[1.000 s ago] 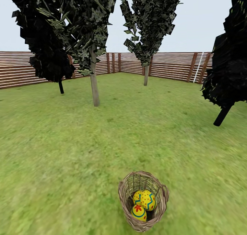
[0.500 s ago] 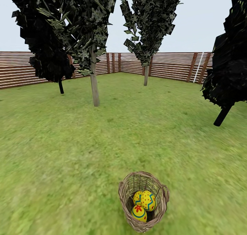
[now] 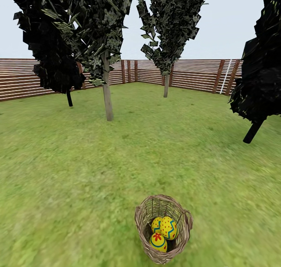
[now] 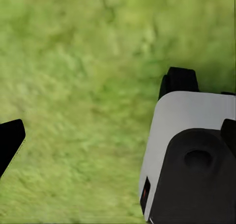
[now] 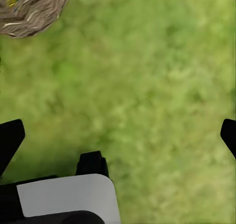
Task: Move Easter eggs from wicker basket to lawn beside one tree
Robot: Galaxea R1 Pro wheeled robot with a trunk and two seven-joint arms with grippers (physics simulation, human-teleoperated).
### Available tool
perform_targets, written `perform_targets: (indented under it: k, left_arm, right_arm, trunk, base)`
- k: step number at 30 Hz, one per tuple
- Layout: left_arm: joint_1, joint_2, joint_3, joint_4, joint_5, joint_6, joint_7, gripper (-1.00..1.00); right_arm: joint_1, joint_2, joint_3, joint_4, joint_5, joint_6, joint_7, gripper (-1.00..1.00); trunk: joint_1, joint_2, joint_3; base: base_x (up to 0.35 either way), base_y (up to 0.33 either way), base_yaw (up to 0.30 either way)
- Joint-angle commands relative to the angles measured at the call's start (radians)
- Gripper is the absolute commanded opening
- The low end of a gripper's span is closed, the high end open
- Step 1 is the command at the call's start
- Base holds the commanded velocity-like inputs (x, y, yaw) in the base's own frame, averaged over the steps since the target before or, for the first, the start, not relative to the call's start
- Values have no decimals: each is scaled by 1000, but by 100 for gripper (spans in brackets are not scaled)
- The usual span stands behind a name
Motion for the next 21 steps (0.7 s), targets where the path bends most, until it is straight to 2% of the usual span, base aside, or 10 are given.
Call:
perform_targets:
  k: [1,3,5,6,10,13,17,18,20,21]
  left_arm:
    - [-3,-2,5,-23,2,7,1,100]
    - [-7,-12,5,-84,1,11,2,100]
    - [-9,-33,4,-218,1,36,3,100]
    - [-10,-38,4,-259,1,51,3,100]
    - [-19,-77,4,-612,9,226,-5,100]
    - [-78,-130,4,-764,12,278,-6,100]
    - [-157,-153,5,-745,27,285,-8,100]
    - [-176,-155,4,-735,44,286,-8,100]
    - [-210,-157,0,-727,122,286,-6,100]
    - [-213,-157,-1,-722,132,286,-7,100]
  right_arm:
    - [-1,1,-3,-7,3,9,7,100]
    - [-9,2,-3,-14,3,13,6,100]
    - [-25,2,-3,-19,2,15,6,100]
    - [-29,2,-3,-20,2,16,6,100]
    - [-59,2,-3,-22,2,16,6,100]
    - [-100,3,-4,-22,0,15,1,100]
    - [-122,4,-5,-19,0,6,3,100]
    - [-124,5,-5,-21,0,4,3,100]
    - [-126,8,-5,-22,0,2,0,100]
    - [-126,9,-5,-19,0,2,0,100]
  trunk:
    - [0,-1,-1]
    - [0,-1,-1]
    - [0,-1,-1]
    - [0,-1,-1]
    - [0,-1,-1]
    - [0,-1,-1]
    - [0,-1,-1]
    - [0,-1,-1]
    - [0,-1,-1]
    - [0,-1,-1]
  base:
    - [0,0,0]
    - [0,0,0]
    - [0,0,0]
    - [0,0,0]
    - [0,0,0]
    - [0,0,0]
    - [0,0,0]
    - [0,0,0]
    - [0,0,-35]
    - [0,0,-130]
